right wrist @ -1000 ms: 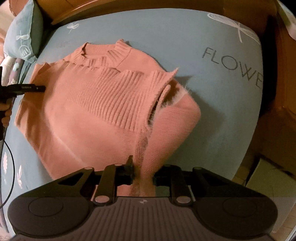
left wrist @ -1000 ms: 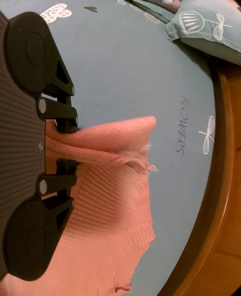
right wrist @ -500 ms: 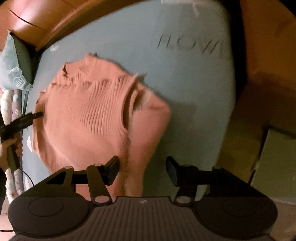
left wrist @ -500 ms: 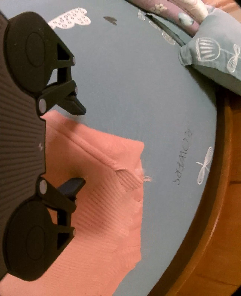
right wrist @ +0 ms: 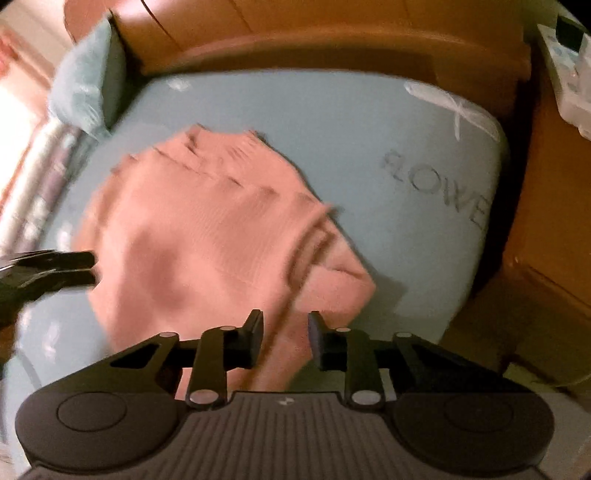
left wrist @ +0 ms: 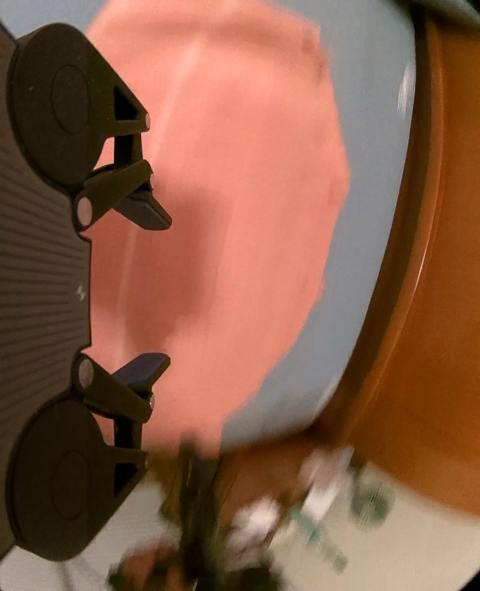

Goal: Fold clothes

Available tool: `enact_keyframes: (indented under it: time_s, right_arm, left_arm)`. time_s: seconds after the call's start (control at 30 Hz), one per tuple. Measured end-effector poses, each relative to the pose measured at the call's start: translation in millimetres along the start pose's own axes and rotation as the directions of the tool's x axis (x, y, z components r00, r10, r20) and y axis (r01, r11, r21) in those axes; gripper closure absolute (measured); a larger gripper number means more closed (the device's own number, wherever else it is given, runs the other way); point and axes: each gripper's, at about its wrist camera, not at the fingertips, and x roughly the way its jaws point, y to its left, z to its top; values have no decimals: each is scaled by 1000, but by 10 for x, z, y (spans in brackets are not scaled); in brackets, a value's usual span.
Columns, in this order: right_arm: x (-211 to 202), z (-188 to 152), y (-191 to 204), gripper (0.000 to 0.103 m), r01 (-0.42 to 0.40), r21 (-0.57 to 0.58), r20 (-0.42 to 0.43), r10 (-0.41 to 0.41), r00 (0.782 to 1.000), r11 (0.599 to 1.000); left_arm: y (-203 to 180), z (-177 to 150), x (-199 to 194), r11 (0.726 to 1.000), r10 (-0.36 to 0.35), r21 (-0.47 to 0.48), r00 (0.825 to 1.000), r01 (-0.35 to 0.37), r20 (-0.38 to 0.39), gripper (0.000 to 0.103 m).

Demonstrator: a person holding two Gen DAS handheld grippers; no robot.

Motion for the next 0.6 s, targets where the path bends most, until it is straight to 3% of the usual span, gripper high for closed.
enact_keyframes:
  time_s: [0.1, 0.23, 0.33, 0.43, 0.6]
  right_arm:
    - [230, -37, -227, 70, 71, 18, -45, -70, 997, 997]
    - [179, 4, -336, 68, 63, 63, -44, -60, 997, 996]
    - [-6, -23, -225, 69, 36, 24, 0, -36, 999, 999]
    - [-38, -79, 0, 75, -15, -86, -1, 15, 1000, 996]
    - [216, -234, 237, 81, -35, -248, -62, 20, 998, 968]
  left_arm:
    - [-336, -122, 220, 994, -107, 15, 994, 107, -14, 30]
    - [-578, -171, 406, 992, -116, 51, 993, 118, -26, 31]
    - [-638, -154, 446, 983, -159, 86, 986, 162, -40, 31]
    - [-643, -198, 433, 987, -113, 108, 992, 118, -49, 31]
    - [-435, -290, 409, 996, -79, 26, 990, 82, -113, 31]
